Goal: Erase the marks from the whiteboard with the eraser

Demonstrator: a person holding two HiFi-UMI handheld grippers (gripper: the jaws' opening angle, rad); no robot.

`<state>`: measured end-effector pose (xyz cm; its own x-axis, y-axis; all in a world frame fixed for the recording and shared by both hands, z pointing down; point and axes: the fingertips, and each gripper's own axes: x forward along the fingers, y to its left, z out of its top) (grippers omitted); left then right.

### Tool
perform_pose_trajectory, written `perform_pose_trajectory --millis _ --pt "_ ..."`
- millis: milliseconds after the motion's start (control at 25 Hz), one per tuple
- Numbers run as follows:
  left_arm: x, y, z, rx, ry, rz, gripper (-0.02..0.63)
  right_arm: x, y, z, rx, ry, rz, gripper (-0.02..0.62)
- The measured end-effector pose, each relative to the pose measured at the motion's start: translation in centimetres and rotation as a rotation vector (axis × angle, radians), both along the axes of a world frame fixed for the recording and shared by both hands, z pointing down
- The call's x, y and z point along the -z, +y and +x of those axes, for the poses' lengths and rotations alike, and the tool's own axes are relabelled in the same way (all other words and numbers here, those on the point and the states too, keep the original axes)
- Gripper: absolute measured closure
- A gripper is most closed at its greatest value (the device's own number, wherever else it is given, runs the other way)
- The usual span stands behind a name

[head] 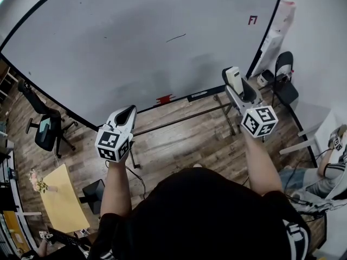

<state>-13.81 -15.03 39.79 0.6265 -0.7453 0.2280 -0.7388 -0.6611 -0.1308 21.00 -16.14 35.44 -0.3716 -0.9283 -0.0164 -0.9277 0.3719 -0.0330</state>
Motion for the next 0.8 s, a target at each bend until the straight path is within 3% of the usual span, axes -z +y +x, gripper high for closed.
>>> perform_pose_trajectory --millis 800 --pt "-0.2 -2.8 3.0 0.054 0.019 -0.016 0.595 -0.5 -5.7 2.2 0.095 0.018 0.001 0.334"
